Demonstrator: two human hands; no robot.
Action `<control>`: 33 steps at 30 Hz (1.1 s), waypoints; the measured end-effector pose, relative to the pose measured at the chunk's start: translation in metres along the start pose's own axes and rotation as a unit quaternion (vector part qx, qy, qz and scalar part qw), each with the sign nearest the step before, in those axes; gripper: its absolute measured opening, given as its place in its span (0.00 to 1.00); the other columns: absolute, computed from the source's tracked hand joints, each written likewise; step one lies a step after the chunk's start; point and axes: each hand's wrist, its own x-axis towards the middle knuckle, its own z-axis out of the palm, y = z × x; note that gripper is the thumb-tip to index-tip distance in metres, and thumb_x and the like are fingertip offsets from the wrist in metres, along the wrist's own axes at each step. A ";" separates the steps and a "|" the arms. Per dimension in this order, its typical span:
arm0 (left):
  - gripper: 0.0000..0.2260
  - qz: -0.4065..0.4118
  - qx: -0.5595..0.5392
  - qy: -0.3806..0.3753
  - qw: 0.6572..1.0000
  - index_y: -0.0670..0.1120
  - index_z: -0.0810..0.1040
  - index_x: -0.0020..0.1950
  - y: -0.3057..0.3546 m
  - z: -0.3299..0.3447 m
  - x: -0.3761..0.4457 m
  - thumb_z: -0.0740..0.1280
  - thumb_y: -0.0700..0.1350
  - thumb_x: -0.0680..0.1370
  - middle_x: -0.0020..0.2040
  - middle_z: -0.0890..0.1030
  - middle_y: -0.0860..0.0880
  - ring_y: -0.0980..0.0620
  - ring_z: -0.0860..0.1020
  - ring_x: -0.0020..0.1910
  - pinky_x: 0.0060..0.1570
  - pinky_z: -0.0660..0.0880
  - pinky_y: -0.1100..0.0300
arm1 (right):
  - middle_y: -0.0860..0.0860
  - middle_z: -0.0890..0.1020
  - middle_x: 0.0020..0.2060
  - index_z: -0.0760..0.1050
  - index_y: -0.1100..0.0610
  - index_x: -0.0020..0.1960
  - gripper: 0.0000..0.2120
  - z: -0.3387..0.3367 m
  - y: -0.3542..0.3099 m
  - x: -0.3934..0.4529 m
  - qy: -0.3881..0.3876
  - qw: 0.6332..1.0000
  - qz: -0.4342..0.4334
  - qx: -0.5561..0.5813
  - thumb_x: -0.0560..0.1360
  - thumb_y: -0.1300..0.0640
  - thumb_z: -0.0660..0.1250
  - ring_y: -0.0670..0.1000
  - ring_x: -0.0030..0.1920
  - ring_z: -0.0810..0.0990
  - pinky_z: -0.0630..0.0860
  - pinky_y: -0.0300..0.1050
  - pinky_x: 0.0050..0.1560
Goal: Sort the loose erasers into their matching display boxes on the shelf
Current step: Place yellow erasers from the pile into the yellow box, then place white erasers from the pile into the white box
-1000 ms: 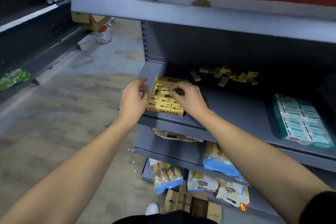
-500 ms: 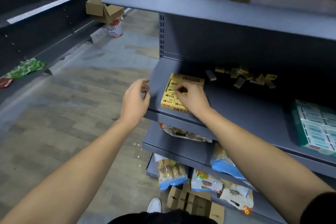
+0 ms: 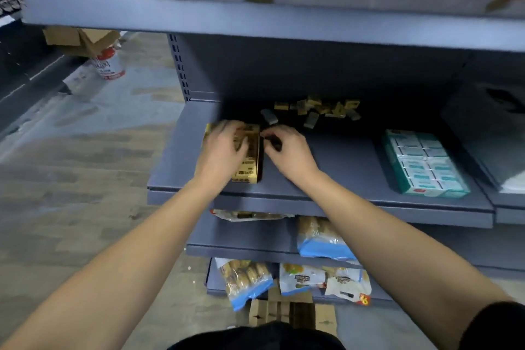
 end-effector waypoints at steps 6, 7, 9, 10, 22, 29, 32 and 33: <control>0.14 0.023 -0.005 -0.031 0.999 0.46 0.76 0.63 0.009 0.029 0.019 0.65 0.45 0.78 0.58 0.78 0.47 0.48 0.77 0.56 0.55 0.75 0.54 | 0.53 0.82 0.53 0.80 0.57 0.57 0.11 -0.018 0.028 0.000 0.041 0.999 0.014 -0.020 0.75 0.60 0.68 0.52 0.54 0.79 0.77 0.47 0.54; 0.14 0.025 0.000 -0.033 0.999 0.47 0.76 0.63 0.008 0.031 0.022 0.65 0.46 0.78 0.58 0.78 0.47 0.48 0.77 0.56 0.55 0.75 0.54 | 0.54 0.82 0.53 0.80 0.57 0.58 0.12 -0.018 0.030 0.003 0.043 0.999 0.019 -0.020 0.75 0.60 0.68 0.52 0.54 0.79 0.77 0.48 0.54; 0.14 0.026 0.014 -0.042 0.999 0.48 0.75 0.64 0.006 0.034 0.027 0.65 0.46 0.78 0.58 0.78 0.47 0.48 0.77 0.57 0.54 0.75 0.55 | 0.54 0.82 0.54 0.80 0.57 0.58 0.12 -0.013 0.033 0.009 0.039 0.999 0.025 -0.024 0.75 0.59 0.68 0.54 0.54 0.79 0.78 0.49 0.52; 0.14 0.024 0.016 -0.045 0.999 0.48 0.75 0.64 0.006 0.035 0.028 0.65 0.46 0.78 0.59 0.78 0.47 0.48 0.77 0.57 0.55 0.75 0.55 | 0.55 0.82 0.54 0.79 0.57 0.59 0.12 -0.010 0.035 0.012 0.030 0.999 0.028 -0.030 0.75 0.58 0.68 0.55 0.55 0.79 0.78 0.49 0.52; 0.14 -0.011 0.018 -0.036 0.999 0.48 0.75 0.64 -0.019 0.029 0.038 0.64 0.47 0.79 0.60 0.79 0.49 0.50 0.77 0.57 0.55 0.75 0.57 | 0.57 0.75 0.65 0.69 0.53 0.71 0.22 0.037 0.054 0.065 -0.051 0.971 0.058 -0.225 0.80 0.45 0.58 0.60 0.65 0.72 0.70 0.51 0.62; 0.14 -0.010 0.020 -0.045 0.999 0.49 0.75 0.64 -0.014 0.028 0.040 0.64 0.48 0.79 0.59 0.79 0.48 0.49 0.77 0.56 0.53 0.75 0.57 | 0.56 0.81 0.55 0.77 0.58 0.60 0.12 0.021 0.046 0.063 -0.012 0.984 0.064 -0.166 0.79 0.57 0.64 0.56 0.55 0.79 0.76 0.47 0.52; 0.15 -0.012 0.017 -0.058 0.998 0.49 0.74 0.65 -0.005 0.032 0.041 0.65 0.47 0.79 0.59 0.79 0.48 0.48 0.77 0.56 0.54 0.76 0.54 | 0.56 0.80 0.58 0.74 0.58 0.64 0.18 0.007 0.044 0.049 0.009 0.995 0.071 -0.071 0.74 0.60 0.68 0.56 0.56 0.79 0.76 0.45 0.52; 0.16 -0.012 0.018 -0.064 0.998 0.49 0.74 0.65 -0.002 0.034 0.041 0.65 0.47 0.78 0.60 0.78 0.48 0.48 0.77 0.57 0.54 0.76 0.53 | 0.56 0.79 0.59 0.73 0.58 0.65 0.20 0.003 0.044 0.044 0.020 0.996 0.064 -0.051 0.73 0.61 0.69 0.56 0.57 0.79 0.75 0.44 0.53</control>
